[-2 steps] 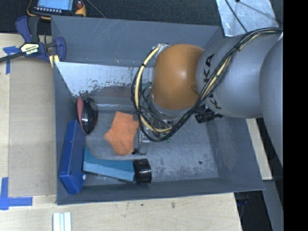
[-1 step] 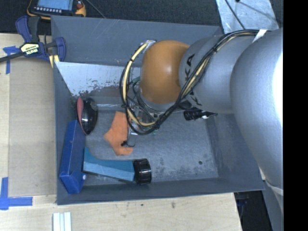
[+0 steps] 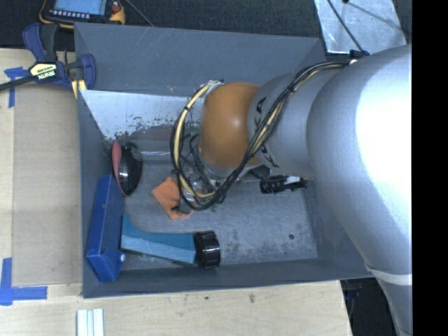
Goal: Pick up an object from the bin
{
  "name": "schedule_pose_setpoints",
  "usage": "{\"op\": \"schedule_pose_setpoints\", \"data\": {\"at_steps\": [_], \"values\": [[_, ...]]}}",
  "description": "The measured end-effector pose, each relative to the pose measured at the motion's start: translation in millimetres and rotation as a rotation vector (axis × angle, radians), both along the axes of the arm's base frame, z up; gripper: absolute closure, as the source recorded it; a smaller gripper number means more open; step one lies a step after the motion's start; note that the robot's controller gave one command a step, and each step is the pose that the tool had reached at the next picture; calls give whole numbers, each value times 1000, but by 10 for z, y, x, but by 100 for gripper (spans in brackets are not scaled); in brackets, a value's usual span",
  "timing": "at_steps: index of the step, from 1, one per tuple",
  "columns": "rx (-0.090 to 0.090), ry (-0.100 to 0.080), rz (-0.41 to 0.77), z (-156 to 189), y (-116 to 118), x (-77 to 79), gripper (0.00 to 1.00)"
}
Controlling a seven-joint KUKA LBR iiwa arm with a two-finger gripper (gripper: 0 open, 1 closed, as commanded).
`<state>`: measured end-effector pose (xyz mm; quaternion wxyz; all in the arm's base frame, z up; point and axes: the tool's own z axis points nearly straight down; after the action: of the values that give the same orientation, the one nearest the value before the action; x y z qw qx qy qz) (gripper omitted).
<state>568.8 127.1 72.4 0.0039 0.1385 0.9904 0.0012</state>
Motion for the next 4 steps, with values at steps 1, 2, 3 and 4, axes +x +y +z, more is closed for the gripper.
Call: {"op": "schedule_pose_setpoints", "data": {"at_steps": [1,2,3,4], "values": [[0,0,0,0,0,0,100],[-1,10,13,298,-81,343,100],[-1,0,4,280,-124,296,100],[-3,14,8,659,-6,235,100]]}}
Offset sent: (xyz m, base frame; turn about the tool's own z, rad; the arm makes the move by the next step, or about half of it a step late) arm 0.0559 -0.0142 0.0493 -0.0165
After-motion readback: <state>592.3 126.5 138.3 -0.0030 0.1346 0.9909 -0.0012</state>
